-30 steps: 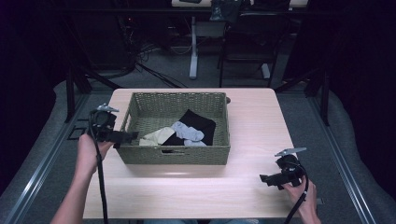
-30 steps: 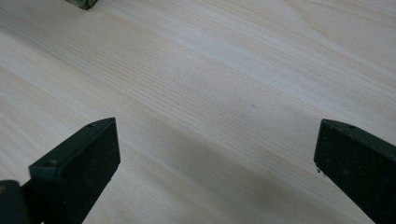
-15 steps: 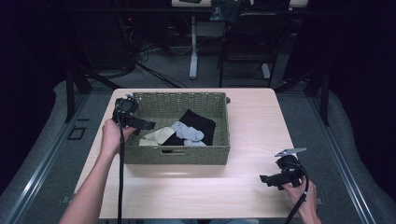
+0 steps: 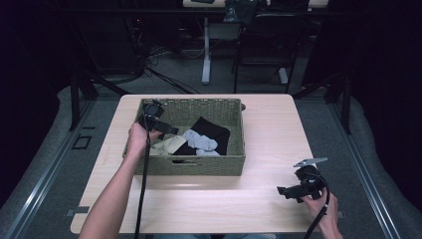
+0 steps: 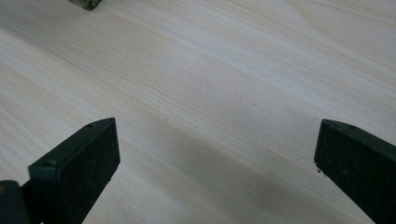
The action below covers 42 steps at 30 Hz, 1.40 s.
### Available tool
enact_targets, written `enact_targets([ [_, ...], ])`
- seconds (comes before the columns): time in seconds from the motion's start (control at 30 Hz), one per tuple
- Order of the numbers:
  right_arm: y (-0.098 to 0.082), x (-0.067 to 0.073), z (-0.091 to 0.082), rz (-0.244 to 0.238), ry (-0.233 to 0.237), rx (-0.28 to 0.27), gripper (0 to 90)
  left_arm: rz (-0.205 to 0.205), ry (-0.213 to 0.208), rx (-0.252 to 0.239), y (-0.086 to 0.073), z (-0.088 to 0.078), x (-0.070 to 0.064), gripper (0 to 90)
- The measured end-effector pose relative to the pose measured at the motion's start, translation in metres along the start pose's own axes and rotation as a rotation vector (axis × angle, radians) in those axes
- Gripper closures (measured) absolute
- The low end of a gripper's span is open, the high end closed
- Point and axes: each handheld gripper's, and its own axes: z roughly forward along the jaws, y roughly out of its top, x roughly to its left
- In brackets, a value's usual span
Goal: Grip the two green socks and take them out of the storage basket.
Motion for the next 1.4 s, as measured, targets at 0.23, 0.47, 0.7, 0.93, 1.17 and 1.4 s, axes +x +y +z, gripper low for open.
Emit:
enact_targets([
  [0.23,0.0,0.0,-0.001,0.006,0.001,-0.009,0.0,0.025,-0.026,0.049,0.013,0.021,-0.003,10.7],
  [0.47,-0.001,-0.002,-0.002,0.006,0.002,-0.01,0.0,0.039,-0.037,0.102,0.02,0.038,-0.006,20.0],
  [0.7,-0.001,0.0,-0.004,0.002,0.001,-0.024,0.0,0.036,-0.036,0.179,0.021,0.053,-0.008,33.0],
  [0.93,0.0,0.001,-0.005,0.0,0.003,-0.031,0.0,0.026,-0.05,0.247,0.02,0.06,-0.008,49.5],
  [1.17,0.0,0.001,-0.005,-0.004,0.0,-0.03,0.0,0.019,-0.082,0.269,0.017,0.058,-0.008,84.6],
  [1.4,0.0,0.001,-0.005,-0.001,-0.001,-0.028,0.0,0.039,-0.091,0.224,0.016,0.039,-0.01,89.5],
])
